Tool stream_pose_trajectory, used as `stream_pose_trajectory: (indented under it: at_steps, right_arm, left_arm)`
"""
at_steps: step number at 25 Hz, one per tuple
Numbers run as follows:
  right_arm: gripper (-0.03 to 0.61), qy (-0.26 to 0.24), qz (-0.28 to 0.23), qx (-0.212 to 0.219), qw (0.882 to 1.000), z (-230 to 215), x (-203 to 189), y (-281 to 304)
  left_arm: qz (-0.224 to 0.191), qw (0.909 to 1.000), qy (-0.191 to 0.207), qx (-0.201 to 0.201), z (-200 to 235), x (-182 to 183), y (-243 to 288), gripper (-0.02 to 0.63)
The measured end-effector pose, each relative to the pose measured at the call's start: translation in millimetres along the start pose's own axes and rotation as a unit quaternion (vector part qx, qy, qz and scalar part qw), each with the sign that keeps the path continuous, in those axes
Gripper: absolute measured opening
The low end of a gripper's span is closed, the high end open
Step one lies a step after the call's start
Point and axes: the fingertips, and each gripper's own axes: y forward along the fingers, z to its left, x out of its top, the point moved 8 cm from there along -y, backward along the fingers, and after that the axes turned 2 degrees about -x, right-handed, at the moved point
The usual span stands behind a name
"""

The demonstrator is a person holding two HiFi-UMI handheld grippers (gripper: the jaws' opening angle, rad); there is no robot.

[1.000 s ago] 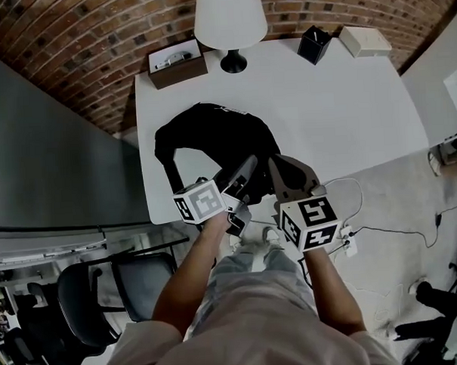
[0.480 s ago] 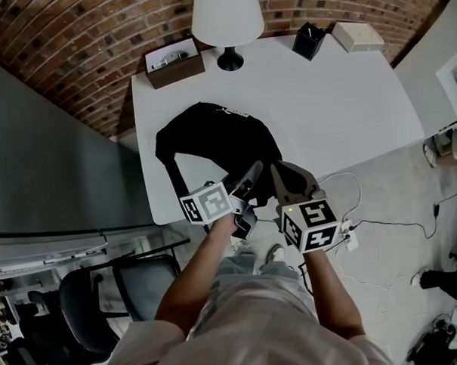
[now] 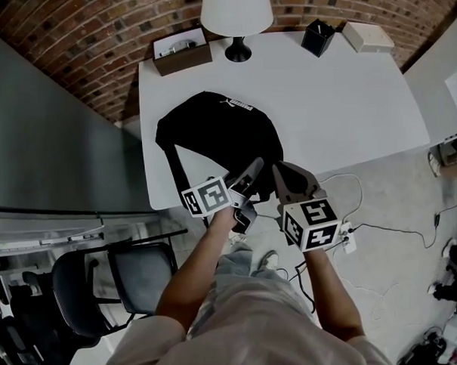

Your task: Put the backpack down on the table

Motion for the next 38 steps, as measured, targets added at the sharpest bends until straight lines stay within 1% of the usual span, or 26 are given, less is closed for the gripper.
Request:
stream_pose_trajectory:
  at_steps: [5, 10, 16, 20, 29, 34, 38]
  right_arm:
    - [0.002, -0.004, 0.009, 0.014, 1.000, 1, -9, -4]
    - [0.002, -0.008, 0.019, 0.025, 0.999, 6, -18, -4]
    - [0.002, -0.010, 0.030, 0.032, 0.999, 13, -29, -7]
    - [0.002, -0.009, 0.035, 0.037, 0.999, 16, -34, -7]
    - [0.002, -0.014, 0.032, 0.056, 0.998, 24, -33, -11]
    - [0.002, -0.018, 0.023, 0.068, 0.997, 29, -33, -18]
    - [0.002, -0.019, 0.019, 0.078, 0.997, 33, -33, -24]
  left_arm:
    - [-0.015, 0.9998, -0.012, 0.011, 6, -9, -6, 0.176]
    - [-0.037, 0.9987, -0.033, 0.006, 15, -15, -15, 0.184]
    - [-0.056, 0.9976, -0.039, 0.013, 20, -22, -27, 0.186]
    - [-0.066, 0.9970, -0.036, 0.018, 22, -21, -34, 0.207]
    - [-0.080, 0.9955, -0.032, 0.039, 20, -24, -54, 0.210]
    - [-0.076, 0.9948, -0.008, 0.067, 16, -28, -67, 0.210]
    - [-0.092, 0.9920, 0.011, 0.086, 7, -27, -84, 0.209]
